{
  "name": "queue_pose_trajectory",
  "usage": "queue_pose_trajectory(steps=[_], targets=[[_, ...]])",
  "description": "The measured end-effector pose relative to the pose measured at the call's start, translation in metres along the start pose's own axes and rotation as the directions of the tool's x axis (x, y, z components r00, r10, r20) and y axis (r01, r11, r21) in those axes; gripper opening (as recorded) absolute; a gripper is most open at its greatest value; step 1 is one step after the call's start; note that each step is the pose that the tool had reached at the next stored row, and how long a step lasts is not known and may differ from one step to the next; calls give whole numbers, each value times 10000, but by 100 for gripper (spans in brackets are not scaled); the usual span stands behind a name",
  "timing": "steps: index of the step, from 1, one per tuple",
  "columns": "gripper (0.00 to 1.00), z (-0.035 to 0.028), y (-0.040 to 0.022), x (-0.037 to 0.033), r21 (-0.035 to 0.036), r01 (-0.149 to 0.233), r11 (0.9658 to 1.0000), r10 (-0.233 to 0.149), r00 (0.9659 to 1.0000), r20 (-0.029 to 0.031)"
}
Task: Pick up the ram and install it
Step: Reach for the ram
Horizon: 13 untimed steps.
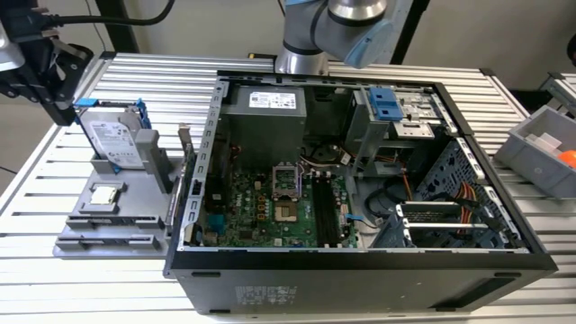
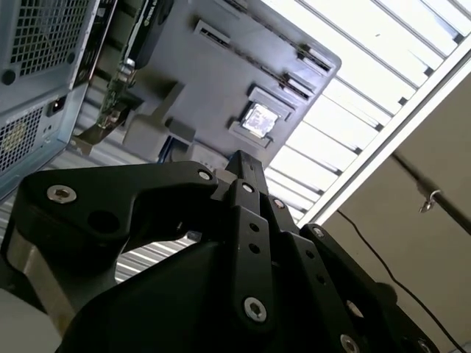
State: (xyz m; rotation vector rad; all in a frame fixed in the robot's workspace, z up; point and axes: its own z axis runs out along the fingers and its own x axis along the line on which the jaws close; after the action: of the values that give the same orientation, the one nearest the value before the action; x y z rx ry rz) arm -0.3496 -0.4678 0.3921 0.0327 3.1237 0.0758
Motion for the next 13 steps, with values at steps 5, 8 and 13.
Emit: queue_pose_trajectory(steps=[5, 8, 13], targets=[[0, -3, -57, -1, 0, 18, 10000, -18, 10000, -1], [0, -4, -88, -1, -1, 44, 10000, -44, 10000, -2], [0, -7, -149, 3, -1, 65, 10000, -65, 10000, -3]])
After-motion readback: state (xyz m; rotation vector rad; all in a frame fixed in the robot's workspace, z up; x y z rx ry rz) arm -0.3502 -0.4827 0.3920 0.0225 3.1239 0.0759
